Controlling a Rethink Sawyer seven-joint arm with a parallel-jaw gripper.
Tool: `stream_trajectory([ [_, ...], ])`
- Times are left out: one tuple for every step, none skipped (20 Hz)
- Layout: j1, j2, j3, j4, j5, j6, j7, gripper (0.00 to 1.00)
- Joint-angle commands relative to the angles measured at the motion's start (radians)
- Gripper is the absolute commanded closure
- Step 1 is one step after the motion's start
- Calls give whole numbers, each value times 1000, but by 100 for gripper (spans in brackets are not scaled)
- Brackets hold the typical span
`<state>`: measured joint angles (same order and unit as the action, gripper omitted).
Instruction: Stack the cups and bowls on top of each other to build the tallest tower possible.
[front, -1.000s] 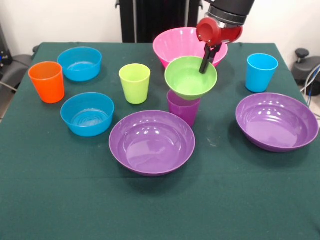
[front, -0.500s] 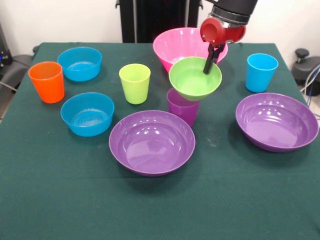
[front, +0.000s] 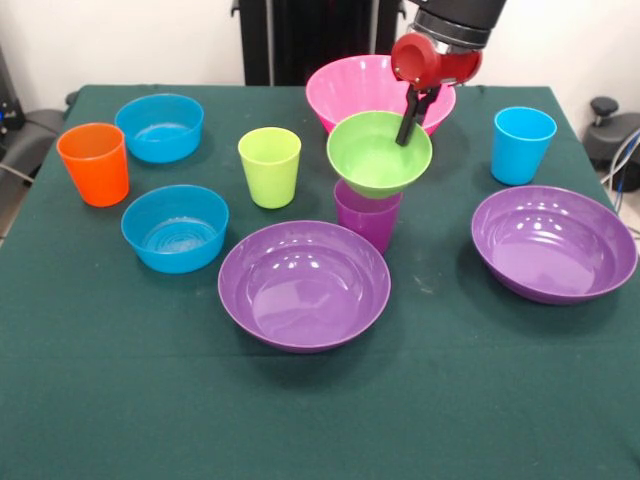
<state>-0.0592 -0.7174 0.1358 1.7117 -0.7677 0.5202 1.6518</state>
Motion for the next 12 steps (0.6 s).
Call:
stream_trajectory([
  [6,24,24,2,-70,-42,0,100],
  [6,25,24,2,-70,-43,0,100],
  [5,26,24,1,-69,-44,-2,100],
  [5,26,24,1,-70,-46,-3,100],
  [2,27,28,1,-69,-48,-6,100],
  [0,28,29,2,-69,-51,-7,100],
  [-3,29,33,3,-68,-62,-5,100],
  [-2,29,33,3,-69,-68,-2,100],
  [2,30,30,0,-70,-72,5,100],
  [4,30,28,-1,-72,-75,9,100],
  [8,31,26,-4,-73,-78,15,100],
  [8,31,26,-4,-73,-81,18,100],
])
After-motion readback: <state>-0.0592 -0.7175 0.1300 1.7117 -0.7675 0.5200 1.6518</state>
